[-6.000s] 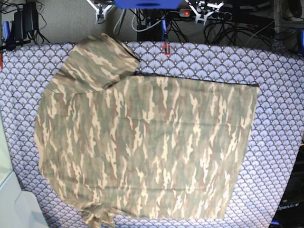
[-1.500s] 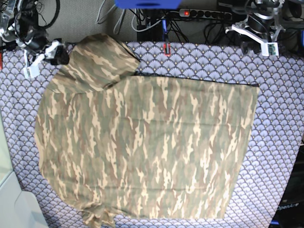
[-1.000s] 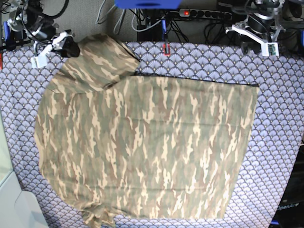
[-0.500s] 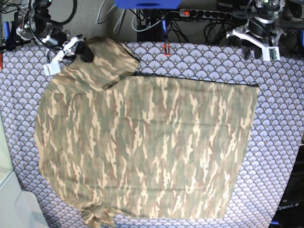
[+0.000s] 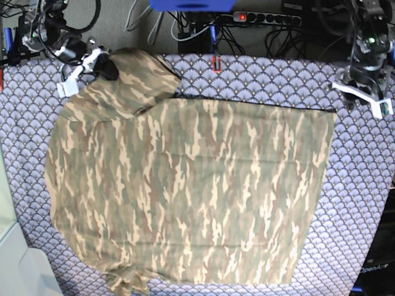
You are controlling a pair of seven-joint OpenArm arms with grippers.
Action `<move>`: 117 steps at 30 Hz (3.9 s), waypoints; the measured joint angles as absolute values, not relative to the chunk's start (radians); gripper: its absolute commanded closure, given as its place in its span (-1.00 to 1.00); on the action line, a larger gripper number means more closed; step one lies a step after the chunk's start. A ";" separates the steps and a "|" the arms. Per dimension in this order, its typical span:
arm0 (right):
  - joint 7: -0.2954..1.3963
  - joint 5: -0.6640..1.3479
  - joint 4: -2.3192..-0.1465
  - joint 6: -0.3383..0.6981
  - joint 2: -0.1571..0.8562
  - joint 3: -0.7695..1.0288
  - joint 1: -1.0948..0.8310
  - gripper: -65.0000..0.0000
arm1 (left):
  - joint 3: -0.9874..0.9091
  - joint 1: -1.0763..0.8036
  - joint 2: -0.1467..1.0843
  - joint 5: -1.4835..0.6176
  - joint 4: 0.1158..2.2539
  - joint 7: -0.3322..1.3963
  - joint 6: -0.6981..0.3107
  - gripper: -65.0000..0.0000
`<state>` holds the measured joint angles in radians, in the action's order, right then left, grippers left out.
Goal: Fold the T-shirt properly
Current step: 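Grasp the shirt's shoulder edges with both grippers, then lift the shirt's shoulder edge with both grippers and pull it taut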
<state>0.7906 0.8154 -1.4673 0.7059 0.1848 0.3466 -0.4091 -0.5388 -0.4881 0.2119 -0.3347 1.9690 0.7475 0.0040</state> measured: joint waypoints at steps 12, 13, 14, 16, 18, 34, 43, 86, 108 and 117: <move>0.764 0.845 -1.407 0.726 0.185 0.348 -0.390 1.00 | -0.536 -0.360 0.197 -0.334 1.741 0.732 0.000 0.32; 0.767 0.845 -1.407 0.725 0.186 0.348 -0.388 1.00 | -0.536 -0.356 0.197 -0.334 1.729 0.733 0.001 0.32; 0.765 0.845 -1.407 0.726 0.186 0.346 -0.388 1.00 | -0.535 -0.354 0.196 -0.334 1.721 0.734 0.001 0.32; 0.765 0.845 -1.407 0.725 0.186 0.346 -0.388 1.00 | -0.536 -0.339 0.196 -0.334 1.715 0.735 0.001 0.32; 0.762 0.845 -1.407 0.726 0.185 0.345 -0.388 1.00 | -0.537 -0.316 0.197 -0.334 1.709 0.718 0.002 0.32; 0.762 0.843 -1.409 0.725 0.218 0.304 -0.383 1.00 | -0.517 -0.114 0.197 -0.331 1.478 0.713 0.004 0.32; 0.762 0.843 -1.409 0.725 0.219 0.303 -0.383 1.00 | -0.410 -0.119 0.194 -0.334 1.448 0.621 0.006 0.32; 0.762 0.836 -1.405 0.725 0.233 0.267 -0.361 1.00 | -0.401 -0.127 0.167 -0.314 1.345 0.494 0.015 0.33; 0.766 0.834 -1.409 0.725 0.233 0.267 -0.361 1.00 | -0.388 -0.179 0.131 -0.328 1.420 0.524 0.003 0.96; 0.777 0.836 -1.409 0.728 0.240 0.302 -0.366 1.00 | -0.377 -0.305 0.125 -0.338 1.573 0.594 -0.004 0.96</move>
